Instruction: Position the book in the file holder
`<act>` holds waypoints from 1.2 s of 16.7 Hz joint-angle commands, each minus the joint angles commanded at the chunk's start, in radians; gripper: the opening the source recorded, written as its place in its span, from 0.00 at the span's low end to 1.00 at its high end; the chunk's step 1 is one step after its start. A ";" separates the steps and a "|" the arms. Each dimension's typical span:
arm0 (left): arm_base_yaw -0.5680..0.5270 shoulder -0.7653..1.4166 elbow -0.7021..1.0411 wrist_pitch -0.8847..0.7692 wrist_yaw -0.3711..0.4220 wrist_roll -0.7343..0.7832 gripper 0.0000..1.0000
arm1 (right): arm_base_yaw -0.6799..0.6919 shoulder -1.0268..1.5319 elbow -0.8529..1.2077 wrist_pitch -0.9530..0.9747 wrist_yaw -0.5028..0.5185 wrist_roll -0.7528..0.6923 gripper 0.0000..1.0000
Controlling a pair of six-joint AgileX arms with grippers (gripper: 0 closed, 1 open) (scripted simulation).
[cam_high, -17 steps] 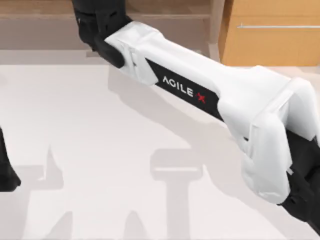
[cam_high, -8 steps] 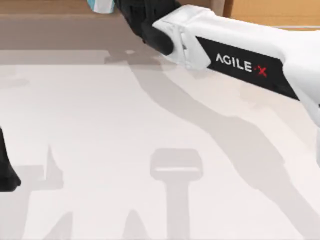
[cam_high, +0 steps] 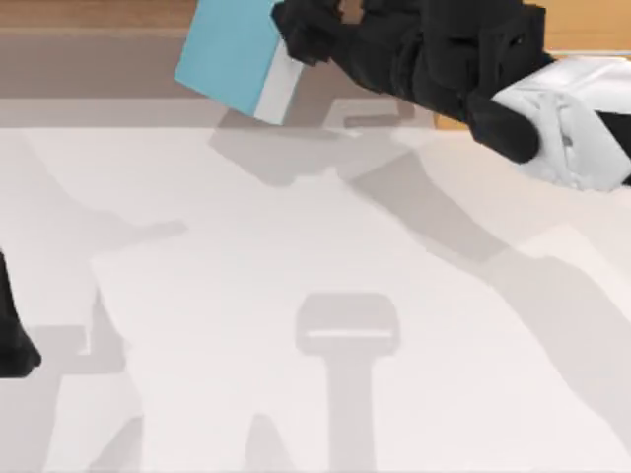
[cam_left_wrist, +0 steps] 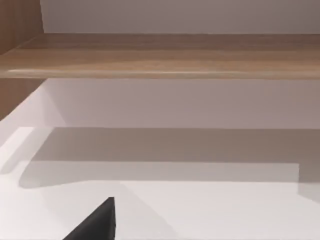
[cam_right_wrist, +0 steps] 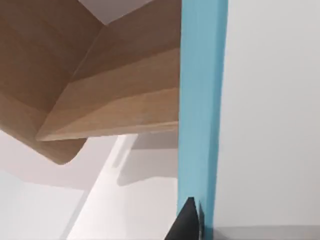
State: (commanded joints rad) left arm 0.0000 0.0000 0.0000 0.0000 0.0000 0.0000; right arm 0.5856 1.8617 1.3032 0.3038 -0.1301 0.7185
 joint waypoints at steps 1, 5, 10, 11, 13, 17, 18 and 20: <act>0.000 0.000 0.000 0.000 0.000 0.000 1.00 | -0.028 -0.047 -0.089 0.006 -0.057 0.040 0.00; 0.000 0.000 0.000 0.000 0.000 0.000 1.00 | -0.170 -0.197 -0.416 0.032 -0.254 0.193 0.00; 0.000 0.000 0.000 0.000 0.000 0.000 1.00 | -0.444 -0.287 -0.658 0.098 -0.393 0.371 0.00; 0.000 0.000 0.000 0.000 0.000 0.000 1.00 | -0.511 -0.292 -0.675 0.118 -0.404 0.405 0.00; 0.000 0.000 0.000 0.000 0.000 0.000 1.00 | -0.647 -0.294 -0.687 0.161 -0.417 0.471 0.00; 0.000 0.000 0.000 0.000 0.000 0.000 1.00 | -0.898 -0.246 -0.636 0.251 -0.408 0.590 0.00; 0.000 0.000 0.000 0.000 0.000 0.000 1.00 | -0.949 -0.223 -0.611 0.272 -0.401 0.614 0.00; 0.000 0.000 0.000 0.000 0.000 0.000 1.00 | -1.032 -0.169 -0.556 0.311 -0.383 0.657 0.00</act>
State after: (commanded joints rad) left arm 0.0000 0.0000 0.0000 0.0000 0.0000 0.0000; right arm -0.4464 1.6931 0.7472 0.6149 -0.5131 1.3755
